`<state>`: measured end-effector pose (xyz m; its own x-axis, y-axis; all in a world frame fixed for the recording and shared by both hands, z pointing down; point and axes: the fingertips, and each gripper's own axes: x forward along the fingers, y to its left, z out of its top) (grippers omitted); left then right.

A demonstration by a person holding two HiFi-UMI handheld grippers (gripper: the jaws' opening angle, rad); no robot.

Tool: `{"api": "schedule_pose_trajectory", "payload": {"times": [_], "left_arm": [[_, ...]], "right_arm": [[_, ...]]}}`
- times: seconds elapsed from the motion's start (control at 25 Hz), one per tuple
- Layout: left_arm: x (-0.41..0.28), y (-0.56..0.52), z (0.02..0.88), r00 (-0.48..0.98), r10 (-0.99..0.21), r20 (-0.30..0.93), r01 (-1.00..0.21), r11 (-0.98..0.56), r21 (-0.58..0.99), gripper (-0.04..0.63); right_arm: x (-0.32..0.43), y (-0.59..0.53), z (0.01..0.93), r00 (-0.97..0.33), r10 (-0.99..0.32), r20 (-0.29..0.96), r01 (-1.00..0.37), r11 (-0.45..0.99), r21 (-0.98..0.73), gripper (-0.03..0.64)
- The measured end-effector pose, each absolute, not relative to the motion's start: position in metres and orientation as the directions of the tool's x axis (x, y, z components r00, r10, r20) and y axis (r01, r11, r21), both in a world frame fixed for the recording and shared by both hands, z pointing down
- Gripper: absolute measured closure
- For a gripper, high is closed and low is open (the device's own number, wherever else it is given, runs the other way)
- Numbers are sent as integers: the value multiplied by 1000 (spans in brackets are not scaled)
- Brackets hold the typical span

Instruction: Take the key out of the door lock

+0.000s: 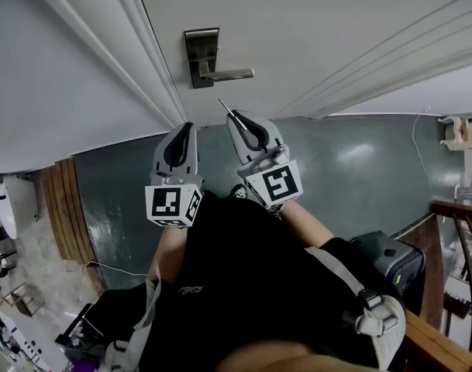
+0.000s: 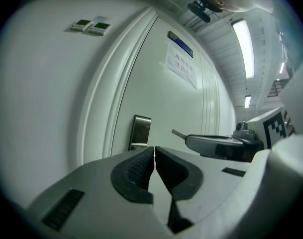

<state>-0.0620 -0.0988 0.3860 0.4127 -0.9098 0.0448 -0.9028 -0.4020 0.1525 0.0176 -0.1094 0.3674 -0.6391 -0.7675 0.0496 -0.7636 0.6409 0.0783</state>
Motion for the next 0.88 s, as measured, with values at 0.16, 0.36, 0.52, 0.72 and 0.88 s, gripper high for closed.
{"api": "schedule_pose_trajectory", "payload": {"times": [0.16, 0.36, 0.52, 0.72, 0.88], "left_arm": [[-68, -100, 368, 386, -922, 11, -916, -382, 120, 568], [-70, -98, 353, 378, -926, -12, -920, -377, 109, 568], [-70, -97, 343, 377, -926, -25, -920, -377, 109, 568], [-71, -95, 342, 373, -927, -30, -921, -374, 106, 568], [-70, -93, 342, 376, -926, -34, -921, -378, 98, 568]], "right_arm": [[20, -113, 353, -629, -777, 15, -773, 628, 89, 586], [19, -113, 336, -627, -779, -14, -777, 624, 84, 586], [21, -113, 330, -621, -784, -32, -783, 618, 71, 586], [20, -111, 331, -625, -780, -29, -780, 623, 67, 586], [17, -109, 331, -633, -773, -39, -774, 630, 61, 586]]}}
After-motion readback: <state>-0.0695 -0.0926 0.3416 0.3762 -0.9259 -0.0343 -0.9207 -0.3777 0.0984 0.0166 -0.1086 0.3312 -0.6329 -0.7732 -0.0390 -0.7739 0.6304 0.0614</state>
